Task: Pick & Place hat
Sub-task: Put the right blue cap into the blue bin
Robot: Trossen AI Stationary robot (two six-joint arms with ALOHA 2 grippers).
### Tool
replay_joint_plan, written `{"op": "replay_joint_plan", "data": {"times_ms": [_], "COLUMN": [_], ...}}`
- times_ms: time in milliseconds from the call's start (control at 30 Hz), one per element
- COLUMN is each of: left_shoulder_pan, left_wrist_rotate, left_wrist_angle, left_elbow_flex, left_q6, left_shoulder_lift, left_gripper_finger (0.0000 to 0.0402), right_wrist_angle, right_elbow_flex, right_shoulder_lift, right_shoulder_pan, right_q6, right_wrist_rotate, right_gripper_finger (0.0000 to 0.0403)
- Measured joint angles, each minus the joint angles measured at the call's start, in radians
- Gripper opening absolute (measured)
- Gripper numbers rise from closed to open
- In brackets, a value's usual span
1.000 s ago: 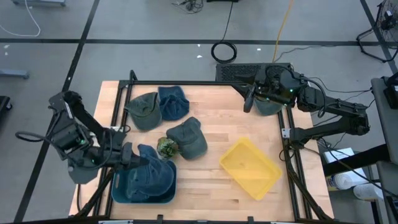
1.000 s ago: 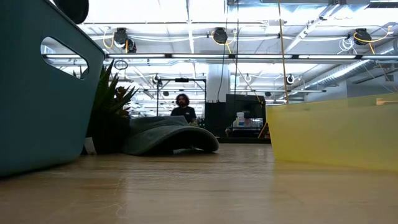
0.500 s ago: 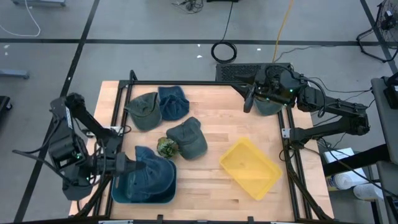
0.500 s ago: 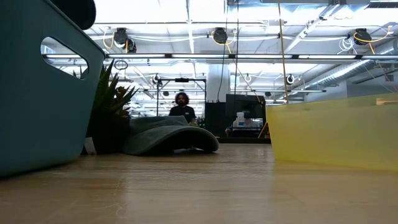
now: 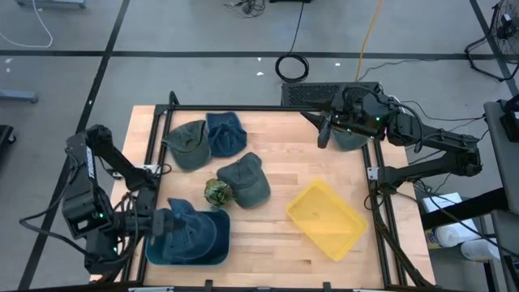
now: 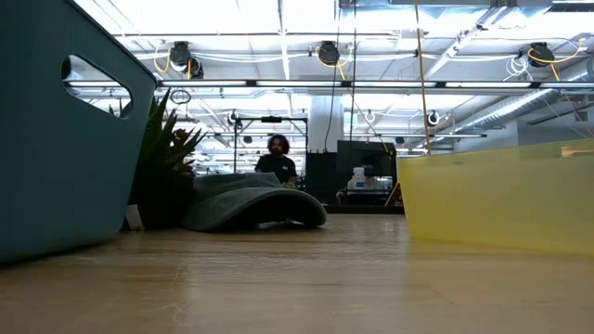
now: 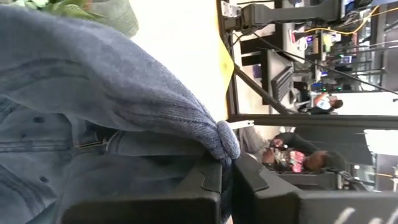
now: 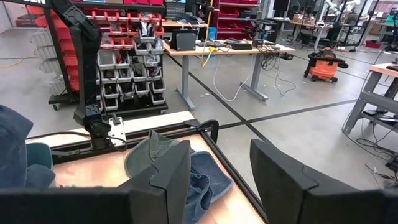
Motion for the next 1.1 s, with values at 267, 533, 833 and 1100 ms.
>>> {"op": "replay_joint_plan", "data": {"times_ms": [267, 533, 833, 1100], "left_shoulder_pan": [0.003, 0.027, 0.062, 0.066], "left_wrist_rotate": [0.054, 0.07, 0.106, 0.142], "left_wrist_angle": [0.017, 0.097, 0.204, 0.336], "left_elbow_flex": [-0.068, -0.161, -0.285, -0.4], "left_q6": [-0.044, -0.053, -0.057, -0.065], "left_shoulder_lift": [0.018, 0.018, 0.018, 0.018], "left_gripper_finger": [0.0003, 0.0003, 0.0003, 0.0003], "right_wrist_angle": [0.0, 0.0, 0.0, 0.0], "right_elbow_flex": [0.0, 0.0, 0.0, 0.0], "right_shoulder_lift": [0.0, 0.0, 0.0, 0.0], "right_shoulder_pan": [0.0, 0.0, 0.0, 0.0], "right_q6": [0.0, 0.0, -0.009, -0.012], "right_wrist_rotate": [0.0, 0.0, 0.0, 0.0], "right_gripper_finger": [0.0155, 0.0155, 0.0155, 0.0155]}}
